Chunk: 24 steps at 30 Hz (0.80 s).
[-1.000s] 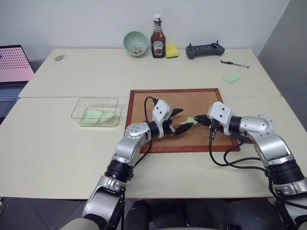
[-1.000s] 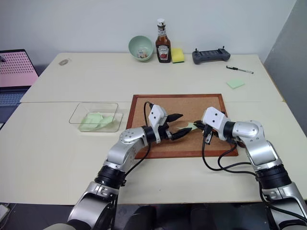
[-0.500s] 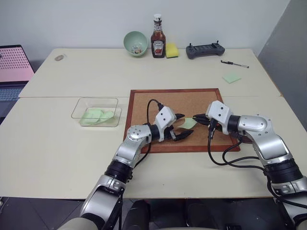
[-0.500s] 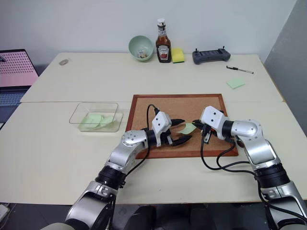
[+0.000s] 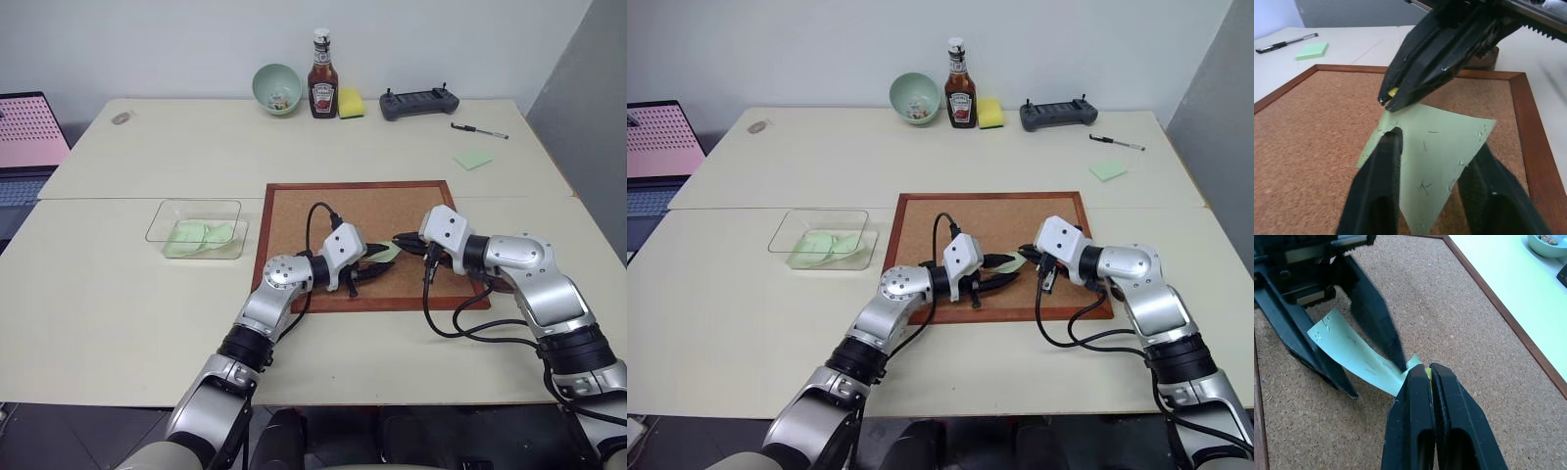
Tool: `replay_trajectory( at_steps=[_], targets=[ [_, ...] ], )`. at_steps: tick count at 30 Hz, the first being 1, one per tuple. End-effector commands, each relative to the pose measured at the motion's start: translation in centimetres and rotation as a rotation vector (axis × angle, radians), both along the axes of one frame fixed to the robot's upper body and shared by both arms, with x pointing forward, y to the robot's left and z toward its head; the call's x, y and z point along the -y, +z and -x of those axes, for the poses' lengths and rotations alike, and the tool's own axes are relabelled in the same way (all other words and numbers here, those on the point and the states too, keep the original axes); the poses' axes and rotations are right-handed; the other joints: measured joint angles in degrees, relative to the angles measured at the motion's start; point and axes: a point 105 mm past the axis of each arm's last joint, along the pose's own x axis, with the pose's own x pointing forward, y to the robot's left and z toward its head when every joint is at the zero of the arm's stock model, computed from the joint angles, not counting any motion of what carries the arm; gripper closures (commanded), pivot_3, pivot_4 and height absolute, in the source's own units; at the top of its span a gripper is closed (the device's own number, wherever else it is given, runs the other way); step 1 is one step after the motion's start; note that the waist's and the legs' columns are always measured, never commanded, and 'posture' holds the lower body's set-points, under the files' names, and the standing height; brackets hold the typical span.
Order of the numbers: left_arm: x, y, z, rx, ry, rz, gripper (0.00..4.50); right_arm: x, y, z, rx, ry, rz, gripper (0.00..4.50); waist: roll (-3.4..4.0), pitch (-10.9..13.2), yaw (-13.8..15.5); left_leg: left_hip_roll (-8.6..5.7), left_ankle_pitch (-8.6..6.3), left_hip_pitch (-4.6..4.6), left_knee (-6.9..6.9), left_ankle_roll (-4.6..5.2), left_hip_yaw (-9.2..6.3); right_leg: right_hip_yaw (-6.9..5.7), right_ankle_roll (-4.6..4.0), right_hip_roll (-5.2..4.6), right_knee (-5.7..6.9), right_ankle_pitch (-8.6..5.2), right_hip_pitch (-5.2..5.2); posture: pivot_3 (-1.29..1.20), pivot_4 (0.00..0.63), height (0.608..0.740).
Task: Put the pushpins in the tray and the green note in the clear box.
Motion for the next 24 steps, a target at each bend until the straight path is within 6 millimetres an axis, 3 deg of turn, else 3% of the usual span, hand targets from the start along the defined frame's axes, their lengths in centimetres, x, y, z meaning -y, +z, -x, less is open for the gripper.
replay_trajectory(
  at_steps=[1, 5, 24],
  targets=[
    [0.4, 0.6, 0.2, 0.052, -0.031, -0.003, 3.71, -0.2, 1.7, -0.2, 0.043, -0.004, -0.039, 4.50, 0.00, 0.00, 0.01, 0.00, 0.00, 0.00, 0.00, 0.00, 0.00, 0.00, 0.00, 0.00, 0.01, 0.00, 0.00, 0.00, 0.150, 0.740],
    [0.3, 0.4, 0.3, 0.057, -0.034, -0.012, 4.42, -0.3, 1.8, -0.2, 0.030, -0.011, -0.062, 4.50, 0.00, 0.00, 0.01, 0.00, 0.00, -0.01, 0.01, 0.00, 0.00, 0.00, 0.00, 0.00, 0.01, 0.00, -0.01, 0.00, 0.150, 0.740],
    [-0.3, -0.5, 0.3, 0.075, -0.023, -0.040, 4.42, 1.1, 2.9, -0.4, -0.157, -0.160, -0.355, 4.50, 0.01, 0.00, 0.00, -0.01, 0.00, -0.01, 0.02, 0.00, -0.01, 0.01, -0.01, 0.00, 0.09, 0.00, -0.02, 0.00, 0.150, 0.740]
  ],
)
